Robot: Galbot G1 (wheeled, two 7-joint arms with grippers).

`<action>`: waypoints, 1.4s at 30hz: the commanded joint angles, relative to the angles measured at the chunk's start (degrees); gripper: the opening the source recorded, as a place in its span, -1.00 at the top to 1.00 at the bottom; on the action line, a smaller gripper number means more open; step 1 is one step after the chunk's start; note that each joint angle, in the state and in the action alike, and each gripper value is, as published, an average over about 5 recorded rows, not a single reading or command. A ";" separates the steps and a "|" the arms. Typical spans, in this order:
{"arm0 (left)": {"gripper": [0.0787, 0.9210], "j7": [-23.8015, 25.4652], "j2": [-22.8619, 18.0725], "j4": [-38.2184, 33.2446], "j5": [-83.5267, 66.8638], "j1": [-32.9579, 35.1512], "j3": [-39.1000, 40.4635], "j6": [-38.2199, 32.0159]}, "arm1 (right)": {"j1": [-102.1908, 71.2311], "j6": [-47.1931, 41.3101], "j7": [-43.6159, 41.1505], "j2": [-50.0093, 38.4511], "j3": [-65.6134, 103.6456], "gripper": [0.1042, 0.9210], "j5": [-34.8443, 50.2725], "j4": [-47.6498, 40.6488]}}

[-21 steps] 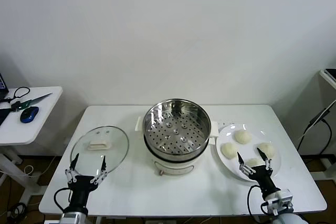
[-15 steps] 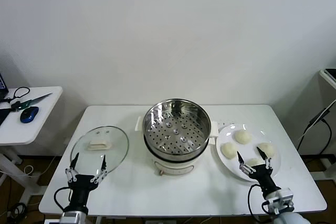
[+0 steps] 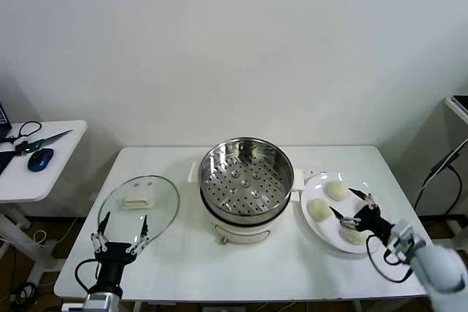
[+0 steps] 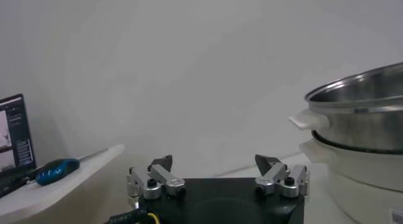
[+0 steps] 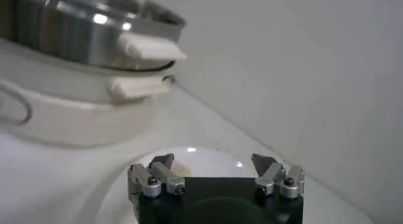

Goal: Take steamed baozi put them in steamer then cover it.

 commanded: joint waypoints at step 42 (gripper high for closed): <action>-0.77 -0.02 1.05 3.89 -1.05 -2.21 -2.95 1.08 | 63.69 6.40 -20.84 12.56 -69.97 -0.76 -14.47 -50.32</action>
